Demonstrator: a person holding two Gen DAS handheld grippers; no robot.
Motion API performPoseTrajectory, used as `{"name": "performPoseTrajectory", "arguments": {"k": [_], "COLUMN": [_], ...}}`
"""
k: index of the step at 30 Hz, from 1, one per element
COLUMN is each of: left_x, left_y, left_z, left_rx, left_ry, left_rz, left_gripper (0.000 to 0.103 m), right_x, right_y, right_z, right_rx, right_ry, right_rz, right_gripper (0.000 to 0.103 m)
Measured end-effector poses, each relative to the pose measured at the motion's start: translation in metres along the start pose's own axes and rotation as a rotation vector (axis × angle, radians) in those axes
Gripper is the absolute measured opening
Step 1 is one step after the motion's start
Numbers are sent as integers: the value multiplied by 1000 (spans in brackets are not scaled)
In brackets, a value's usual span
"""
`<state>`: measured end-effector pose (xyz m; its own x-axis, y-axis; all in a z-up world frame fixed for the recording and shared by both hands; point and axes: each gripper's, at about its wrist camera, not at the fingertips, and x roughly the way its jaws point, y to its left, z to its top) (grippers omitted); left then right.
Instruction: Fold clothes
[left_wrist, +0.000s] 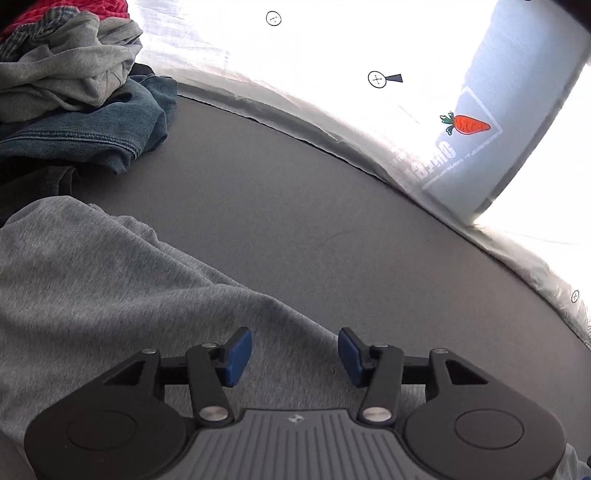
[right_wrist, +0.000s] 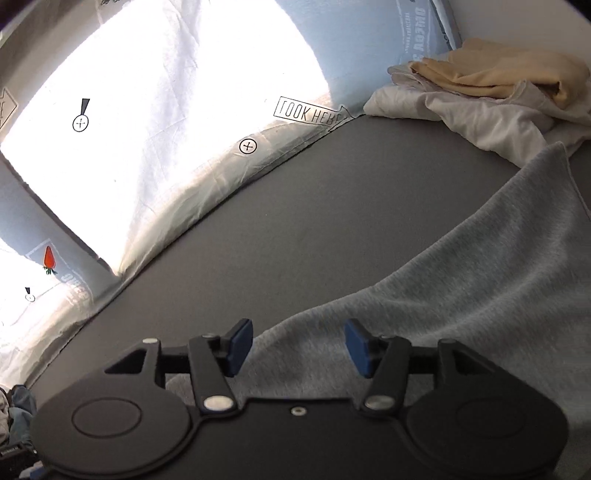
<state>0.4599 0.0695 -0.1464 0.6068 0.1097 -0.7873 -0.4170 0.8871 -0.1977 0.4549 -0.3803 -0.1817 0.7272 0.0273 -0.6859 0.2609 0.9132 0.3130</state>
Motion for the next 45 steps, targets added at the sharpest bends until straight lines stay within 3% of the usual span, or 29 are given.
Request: {"name": "performPoseTrajectory", "arguments": {"k": [3,7,10,16,21,28,31,36,45], "left_x": [-10,-15,-18,-14,-15,-17,-19,-39,-86], "left_y": [-13,-23,-24,-20,-19,-21,-18,9,104], "left_z": [-28,-64,-81,-83,-85,-84,-81,-77,-73], "left_rx": [128,230,294,279,276,277,256,110,-150], "left_ry": [42,97,95,112,97,100,117,104,22], "left_rz": [22,38,70,71,71,71,57,-24,9], "left_gripper": [72,76,87,103,103,103,103,103,103], "right_x": [-14,-26,-30,-48,-66,-92,-100,-105,-62], "right_y": [15,-5,-37,-124,-176,-192,-181,-145,-58], "right_z": [-29,-55,-57,-50,-47,-60,-68,-69,-82], "right_rx": [-230,-334,-294,-97,-12,104,96,12,-105], "right_ry": [-9,14,15,-27,-60,-79,-92,-140,-102], "right_rz": [-59,-144,-224,-353,-442,-531,-542,-500,-280], "right_gripper": [85,89,95,100,102,102,102,103,103]}}
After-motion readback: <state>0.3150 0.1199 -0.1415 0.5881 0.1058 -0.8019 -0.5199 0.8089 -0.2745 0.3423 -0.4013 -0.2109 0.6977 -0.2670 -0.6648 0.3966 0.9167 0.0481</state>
